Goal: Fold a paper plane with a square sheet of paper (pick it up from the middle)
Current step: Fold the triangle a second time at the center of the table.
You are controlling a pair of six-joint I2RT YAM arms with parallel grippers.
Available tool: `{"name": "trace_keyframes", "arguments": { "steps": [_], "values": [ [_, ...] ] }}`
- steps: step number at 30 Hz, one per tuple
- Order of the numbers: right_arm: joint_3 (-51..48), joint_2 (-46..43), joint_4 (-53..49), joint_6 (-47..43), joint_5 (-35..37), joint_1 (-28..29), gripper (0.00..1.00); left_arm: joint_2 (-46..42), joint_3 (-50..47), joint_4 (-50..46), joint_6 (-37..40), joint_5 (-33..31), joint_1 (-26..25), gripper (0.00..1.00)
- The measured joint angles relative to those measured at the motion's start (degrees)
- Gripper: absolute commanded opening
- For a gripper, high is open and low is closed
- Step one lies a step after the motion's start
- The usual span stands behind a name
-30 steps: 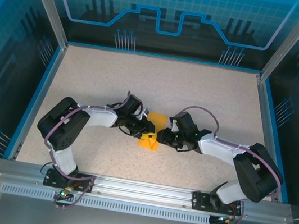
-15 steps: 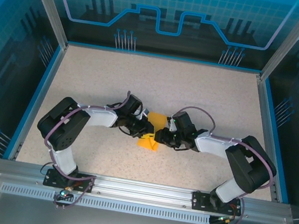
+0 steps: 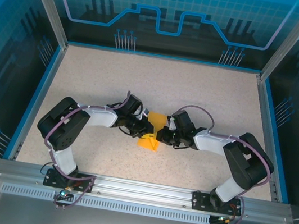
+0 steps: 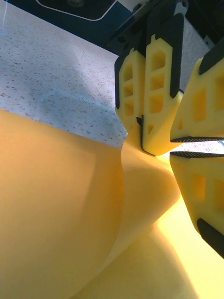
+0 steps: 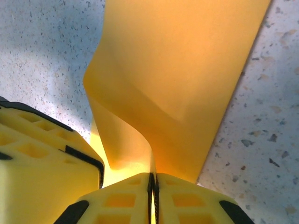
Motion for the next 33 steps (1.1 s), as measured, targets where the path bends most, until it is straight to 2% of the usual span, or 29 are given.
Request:
{"name": "trace_keyframes", "arguments": {
  "steps": [33],
  "values": [
    [2.45,1.70,-5.18,-3.91,4.31,-0.37,0.11,3.61,3.65,-1.55,1.49,0.02,-0.70,0.15]
  ]
}}
